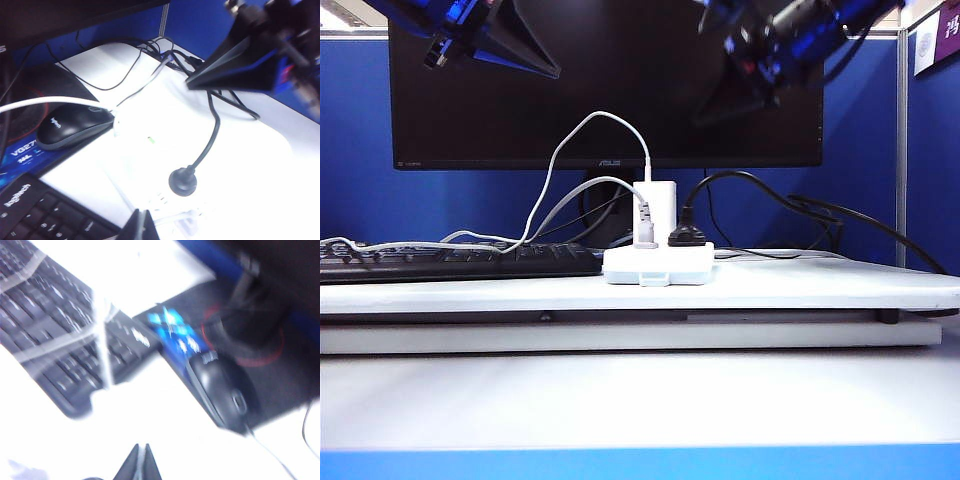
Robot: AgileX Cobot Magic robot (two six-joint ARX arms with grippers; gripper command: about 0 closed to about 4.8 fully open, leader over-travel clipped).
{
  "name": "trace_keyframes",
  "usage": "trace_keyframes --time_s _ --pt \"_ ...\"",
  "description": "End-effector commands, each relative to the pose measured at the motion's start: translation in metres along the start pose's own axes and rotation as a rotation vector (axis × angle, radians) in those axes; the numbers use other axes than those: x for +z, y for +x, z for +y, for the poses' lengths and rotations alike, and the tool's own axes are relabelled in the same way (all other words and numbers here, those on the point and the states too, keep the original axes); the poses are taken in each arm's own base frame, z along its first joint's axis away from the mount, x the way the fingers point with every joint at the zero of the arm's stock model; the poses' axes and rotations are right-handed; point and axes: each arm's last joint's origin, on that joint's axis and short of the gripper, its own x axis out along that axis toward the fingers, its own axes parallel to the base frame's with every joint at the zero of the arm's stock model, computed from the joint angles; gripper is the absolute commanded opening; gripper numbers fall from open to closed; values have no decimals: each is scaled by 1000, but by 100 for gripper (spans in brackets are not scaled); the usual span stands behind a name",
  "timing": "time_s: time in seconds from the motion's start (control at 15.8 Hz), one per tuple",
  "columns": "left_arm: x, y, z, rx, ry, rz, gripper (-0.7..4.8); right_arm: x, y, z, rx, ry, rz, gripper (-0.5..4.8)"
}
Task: Unplug the white charger from the socket, then place it next to the socket.
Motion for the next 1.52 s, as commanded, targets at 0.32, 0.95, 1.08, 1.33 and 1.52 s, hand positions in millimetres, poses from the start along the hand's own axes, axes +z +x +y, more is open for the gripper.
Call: trace_keyframes --time_s 0.32,0.95,1.08,1.33,1.52 --pt "2 -1 -2 -27 12 -11 -5 2 20 9 15 -211 -7 288" --pt "1 -1 -2 -29 2 5 -5 -21 57 6 119 -147 13 288" --pt "-1 -1 -2 -31 -6 16 -5 -24 59 7 132 -133 24 287" --pt "-2 -1 -2 -32 -15 30 -5 -18 68 24 194 -123 18 287" --pt "-2 -1 -2 -37 -15 29 -5 -16 72 30 185 -139 28 284"
